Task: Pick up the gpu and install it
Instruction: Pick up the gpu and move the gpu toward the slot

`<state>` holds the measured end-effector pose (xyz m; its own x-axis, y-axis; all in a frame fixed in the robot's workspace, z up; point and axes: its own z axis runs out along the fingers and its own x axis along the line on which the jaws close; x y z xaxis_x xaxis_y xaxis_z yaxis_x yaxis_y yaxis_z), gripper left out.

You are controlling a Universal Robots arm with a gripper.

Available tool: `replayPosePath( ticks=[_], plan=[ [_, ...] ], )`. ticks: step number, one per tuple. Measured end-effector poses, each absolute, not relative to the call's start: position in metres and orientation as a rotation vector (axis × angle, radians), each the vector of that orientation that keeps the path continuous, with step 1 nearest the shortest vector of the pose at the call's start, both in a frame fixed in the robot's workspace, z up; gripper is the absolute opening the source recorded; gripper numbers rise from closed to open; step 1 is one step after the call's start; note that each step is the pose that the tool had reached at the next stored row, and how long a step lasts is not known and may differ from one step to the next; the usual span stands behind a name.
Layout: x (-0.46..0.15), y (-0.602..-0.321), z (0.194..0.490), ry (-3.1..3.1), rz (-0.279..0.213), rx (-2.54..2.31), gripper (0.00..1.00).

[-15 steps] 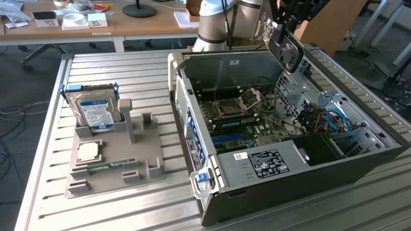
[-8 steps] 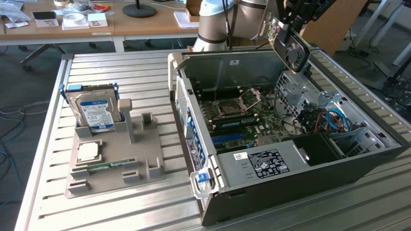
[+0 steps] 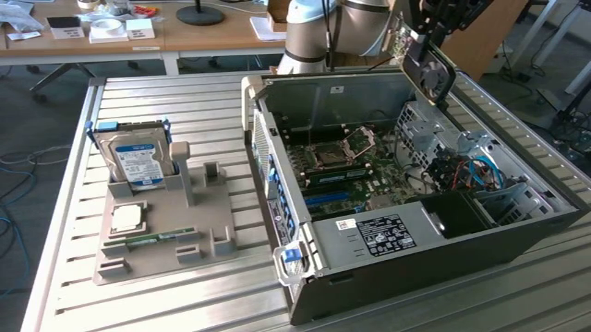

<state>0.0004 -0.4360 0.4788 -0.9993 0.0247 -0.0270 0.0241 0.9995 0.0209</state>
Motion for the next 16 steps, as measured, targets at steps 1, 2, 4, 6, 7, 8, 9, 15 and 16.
replayPosePath(
  ticks=[1, 2, 4, 6, 7, 8, 9, 15, 16],
  plan=[
    [0.002, -0.436, 0.479, 3.114, 0.032, 0.038, 0.27],
    [0.004, -0.436, 0.479, 3.114, 0.032, 0.038, 0.27],
    [0.008, -0.436, 0.479, 3.114, 0.032, 0.038, 0.27],
    [0.011, -0.436, 0.479, 3.114, 0.032, 0.038, 0.27],
    [0.013, -0.436, 0.479, 3.114, 0.032, 0.038, 0.27],
    [0.014, -0.436, 0.479, 3.114, 0.032, 0.038, 0.27],
    [0.016, -0.436, 0.479, 3.114, 0.032, 0.038, 0.27],
    [0.024, -0.436, 0.479, 3.114, 0.032, 0.038, 0.27],
    [0.026, -0.436, 0.479, 3.114, 0.032, 0.038, 0.27]
  ],
)
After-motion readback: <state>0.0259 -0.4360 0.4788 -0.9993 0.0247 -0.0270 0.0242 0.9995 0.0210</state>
